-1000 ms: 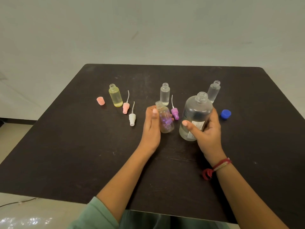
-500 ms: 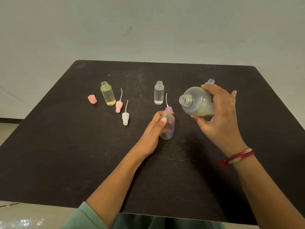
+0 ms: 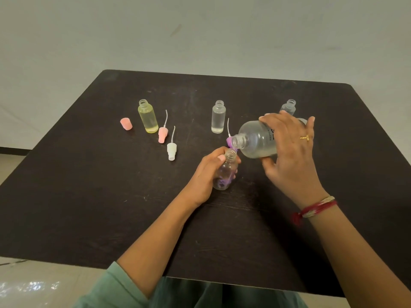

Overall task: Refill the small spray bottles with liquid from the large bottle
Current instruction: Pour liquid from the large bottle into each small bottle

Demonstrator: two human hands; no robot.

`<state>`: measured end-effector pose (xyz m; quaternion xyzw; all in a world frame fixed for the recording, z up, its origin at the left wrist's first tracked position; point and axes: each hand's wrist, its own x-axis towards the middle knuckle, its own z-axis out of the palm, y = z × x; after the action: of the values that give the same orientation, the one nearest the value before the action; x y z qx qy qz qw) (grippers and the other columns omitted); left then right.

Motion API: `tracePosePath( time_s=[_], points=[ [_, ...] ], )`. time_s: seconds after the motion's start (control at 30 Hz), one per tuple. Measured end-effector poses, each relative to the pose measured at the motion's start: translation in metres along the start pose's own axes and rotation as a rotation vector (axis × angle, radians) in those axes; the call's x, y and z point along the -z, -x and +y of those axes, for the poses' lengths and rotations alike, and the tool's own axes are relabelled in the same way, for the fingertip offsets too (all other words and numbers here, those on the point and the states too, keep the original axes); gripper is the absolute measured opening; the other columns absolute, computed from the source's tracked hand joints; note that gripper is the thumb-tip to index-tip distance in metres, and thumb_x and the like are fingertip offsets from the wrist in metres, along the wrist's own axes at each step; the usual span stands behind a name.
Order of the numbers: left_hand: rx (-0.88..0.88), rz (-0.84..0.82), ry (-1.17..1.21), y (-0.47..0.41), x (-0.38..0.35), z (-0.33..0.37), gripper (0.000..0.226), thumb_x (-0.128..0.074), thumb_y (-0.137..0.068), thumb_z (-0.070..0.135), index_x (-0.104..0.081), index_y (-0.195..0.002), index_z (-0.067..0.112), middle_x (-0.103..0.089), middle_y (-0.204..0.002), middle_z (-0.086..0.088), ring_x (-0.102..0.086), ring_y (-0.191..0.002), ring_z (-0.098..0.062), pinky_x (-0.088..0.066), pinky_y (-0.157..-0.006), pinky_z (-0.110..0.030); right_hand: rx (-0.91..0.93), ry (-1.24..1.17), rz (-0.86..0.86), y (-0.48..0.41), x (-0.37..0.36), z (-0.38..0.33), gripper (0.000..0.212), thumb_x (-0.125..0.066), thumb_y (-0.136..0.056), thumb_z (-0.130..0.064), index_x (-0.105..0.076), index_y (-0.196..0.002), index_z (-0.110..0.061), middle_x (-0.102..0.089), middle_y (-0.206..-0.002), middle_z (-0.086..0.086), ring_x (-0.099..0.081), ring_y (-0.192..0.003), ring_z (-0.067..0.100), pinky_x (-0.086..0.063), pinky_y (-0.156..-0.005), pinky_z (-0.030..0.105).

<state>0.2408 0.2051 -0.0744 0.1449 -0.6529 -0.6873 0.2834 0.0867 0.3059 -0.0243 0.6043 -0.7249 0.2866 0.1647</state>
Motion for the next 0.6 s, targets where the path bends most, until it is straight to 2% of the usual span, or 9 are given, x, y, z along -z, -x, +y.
tracePosePath(
  time_s=[0.27, 0.6],
  points=[
    [0.023, 0.021, -0.016, -0.0003, 0.0016, -0.0006, 0.047, -0.037, -0.086, 0.049, -0.059, -0.091, 0.008, -0.059, -0.073, -0.001, -0.056, -0.063, -0.016, -0.049, -0.061, -0.028, 0.044, 0.091, -0.013, -0.0027, 0.0026, 0.0024, 0.063, -0.067, -0.070, 0.000, -0.046, -0.127, -0.018, -0.051, -0.126, 0.003, -0.044, -0.127, 0.025, 0.004, -0.117, 0.051],
    [0.036, 0.008, -0.007, 0.0005, 0.0009, 0.0006, 0.045, -0.037, -0.084, 0.048, -0.060, -0.089, 0.010, -0.062, -0.070, 0.005, -0.057, -0.060, -0.013, -0.048, -0.059, -0.030, 0.104, 0.138, -0.014, -0.0050, 0.0069, 0.0022, 0.062, -0.067, -0.069, 0.002, -0.048, -0.125, -0.017, -0.053, -0.124, 0.005, -0.045, -0.125, 0.027, -0.001, -0.117, 0.056]
  ],
)
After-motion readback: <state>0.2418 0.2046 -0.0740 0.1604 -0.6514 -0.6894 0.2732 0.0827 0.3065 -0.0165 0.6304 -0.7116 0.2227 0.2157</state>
